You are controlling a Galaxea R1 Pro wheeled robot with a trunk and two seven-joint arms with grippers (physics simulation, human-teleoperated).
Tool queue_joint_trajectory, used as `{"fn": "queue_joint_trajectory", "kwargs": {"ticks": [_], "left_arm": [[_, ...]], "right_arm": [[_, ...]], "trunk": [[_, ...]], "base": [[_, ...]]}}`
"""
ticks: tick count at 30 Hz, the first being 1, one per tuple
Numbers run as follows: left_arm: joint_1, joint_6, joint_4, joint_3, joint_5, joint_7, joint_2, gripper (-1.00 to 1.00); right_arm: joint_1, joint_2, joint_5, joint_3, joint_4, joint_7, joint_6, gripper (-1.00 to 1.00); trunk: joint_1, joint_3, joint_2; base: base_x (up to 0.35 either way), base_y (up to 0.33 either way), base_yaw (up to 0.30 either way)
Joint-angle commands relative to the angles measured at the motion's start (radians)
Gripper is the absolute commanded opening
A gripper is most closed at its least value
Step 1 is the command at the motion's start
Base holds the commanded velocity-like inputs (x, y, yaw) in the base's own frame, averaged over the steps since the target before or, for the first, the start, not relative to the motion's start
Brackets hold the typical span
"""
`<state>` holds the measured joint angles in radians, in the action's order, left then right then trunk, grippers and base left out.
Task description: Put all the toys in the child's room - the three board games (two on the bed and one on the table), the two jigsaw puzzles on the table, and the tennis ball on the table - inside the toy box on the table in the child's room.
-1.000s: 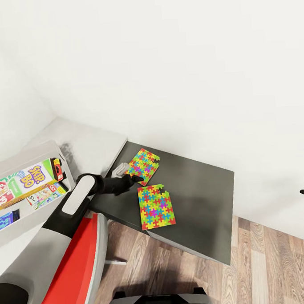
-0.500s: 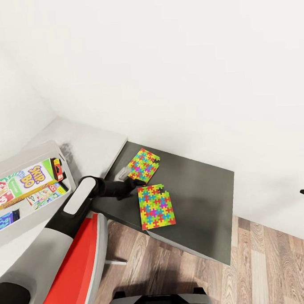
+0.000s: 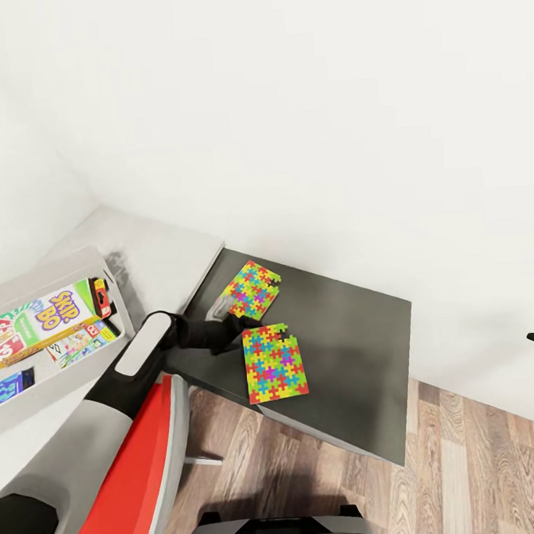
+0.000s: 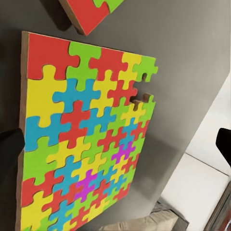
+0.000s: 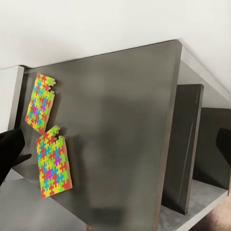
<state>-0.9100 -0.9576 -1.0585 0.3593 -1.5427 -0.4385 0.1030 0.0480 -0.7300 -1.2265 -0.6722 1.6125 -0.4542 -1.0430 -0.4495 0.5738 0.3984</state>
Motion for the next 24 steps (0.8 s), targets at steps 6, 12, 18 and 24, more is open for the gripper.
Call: {"fn": "queue_joint_trajectory", "kwargs": {"ticks": [6, 12, 18, 24], "left_arm": [[-0.002, 0.001, 0.006, 0.002, -0.013, -0.01, -0.001, 1.0], [-0.008, 0.0, 0.01, 0.003, -0.014, -0.01, -0.001, 1.0], [-0.009, 0.0, 0.011, 0.004, -0.014, -0.009, -0.002, 1.0], [-0.01, 0.0, 0.015, 0.005, -0.013, -0.01, -0.002, 1.0]], "right_arm": [[0.001, 0.0, 0.009, -0.001, 0.0, -0.009, -0.004, 1.0], [0.001, 0.0, 0.009, -0.001, 0.0, -0.009, -0.004, 1.0], [0.001, 0.0, 0.009, -0.001, 0.0, -0.009, -0.004, 1.0], [0.001, 0.0, 0.009, -0.001, 0.0, -0.009, -0.004, 1.0]], "trunk": [[-0.001, 0.001, 0.002], [-0.001, 0.001, 0.002], [-0.001, 0.001, 0.002], [-0.001, 0.001, 0.002]], "base": [[0.0, 0.0, 0.0], [0.0, 0.0, 0.0], [0.0, 0.0, 0.0], [0.0, 0.0, -0.011]]}}
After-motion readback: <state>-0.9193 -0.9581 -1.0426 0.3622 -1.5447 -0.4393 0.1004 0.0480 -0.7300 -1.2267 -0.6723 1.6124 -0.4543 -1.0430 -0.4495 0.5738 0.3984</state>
